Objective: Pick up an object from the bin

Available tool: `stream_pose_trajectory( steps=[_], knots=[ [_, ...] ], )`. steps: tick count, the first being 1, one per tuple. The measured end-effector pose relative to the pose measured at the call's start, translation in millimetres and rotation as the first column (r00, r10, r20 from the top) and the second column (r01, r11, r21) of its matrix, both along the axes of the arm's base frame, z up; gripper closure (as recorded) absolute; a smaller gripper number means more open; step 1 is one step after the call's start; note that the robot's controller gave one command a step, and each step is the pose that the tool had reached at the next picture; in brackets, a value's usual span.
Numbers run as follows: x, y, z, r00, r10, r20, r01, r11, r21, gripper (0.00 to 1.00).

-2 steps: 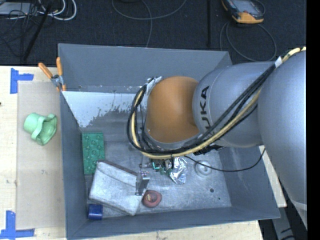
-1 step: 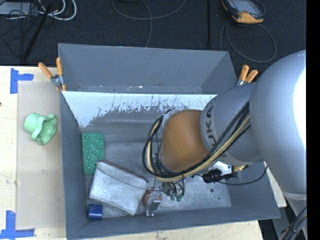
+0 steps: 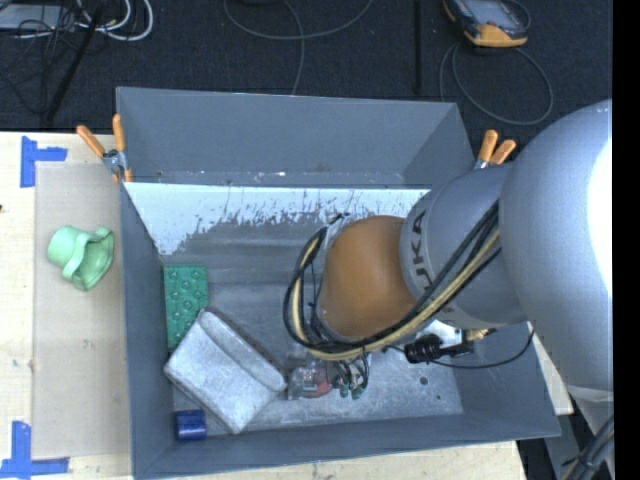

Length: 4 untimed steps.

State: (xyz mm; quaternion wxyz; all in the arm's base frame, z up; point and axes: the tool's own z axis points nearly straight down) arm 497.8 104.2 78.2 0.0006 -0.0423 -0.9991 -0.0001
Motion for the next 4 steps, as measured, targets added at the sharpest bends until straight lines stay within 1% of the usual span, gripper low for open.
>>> stream_pose_trajectory(
  steps=[1, 2, 3, 4],
  knots=[
    [6.2, -7, 113, 1.0, -0.014, 0.008, 0.014, 1.0, 0.002, 1.0],
    [-3.2, 1, 16, 1.0, 0.02, -0.009, -0.021, 1.0, -0.002, 1.0],
    [-26.1, 12, 170, 0.998, 0.061, 0.008, -0.061, 0.998, 0.002, 1.0],
    [-14.8, -38, 54, 0.95, 0.313, -0.007, -0.313, 0.95, 0.001, 1.0]
  ],
)
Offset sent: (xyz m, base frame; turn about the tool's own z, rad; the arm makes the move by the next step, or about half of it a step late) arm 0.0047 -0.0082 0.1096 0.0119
